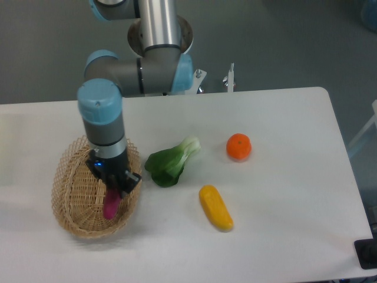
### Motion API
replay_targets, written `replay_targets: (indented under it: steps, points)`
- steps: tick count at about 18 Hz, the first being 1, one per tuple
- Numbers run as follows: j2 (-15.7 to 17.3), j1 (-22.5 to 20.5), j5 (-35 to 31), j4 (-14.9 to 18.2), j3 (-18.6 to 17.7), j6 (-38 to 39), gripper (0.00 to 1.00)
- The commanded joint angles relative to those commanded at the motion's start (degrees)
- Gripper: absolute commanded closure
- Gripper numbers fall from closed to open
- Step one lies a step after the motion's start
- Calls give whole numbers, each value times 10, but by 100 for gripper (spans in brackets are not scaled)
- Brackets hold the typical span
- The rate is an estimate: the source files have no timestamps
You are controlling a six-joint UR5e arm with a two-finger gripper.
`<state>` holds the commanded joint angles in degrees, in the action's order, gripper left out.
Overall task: Pick up the sweet potato from the basket
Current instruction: 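Lift the sweet potato out of the basket and carry it away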
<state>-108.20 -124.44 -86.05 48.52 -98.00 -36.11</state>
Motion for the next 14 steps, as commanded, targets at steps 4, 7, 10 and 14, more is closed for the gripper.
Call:
replay_targets:
  steps: [4,7,10,14]
  points:
    - [-1,-40,0,1,4,-75,72]
    - [-7,-73,-3,14,26,-125,72]
    - [-22,-123,-3,22,36,-195,72]
    - [-26,-193,-2,40,39,-291,72]
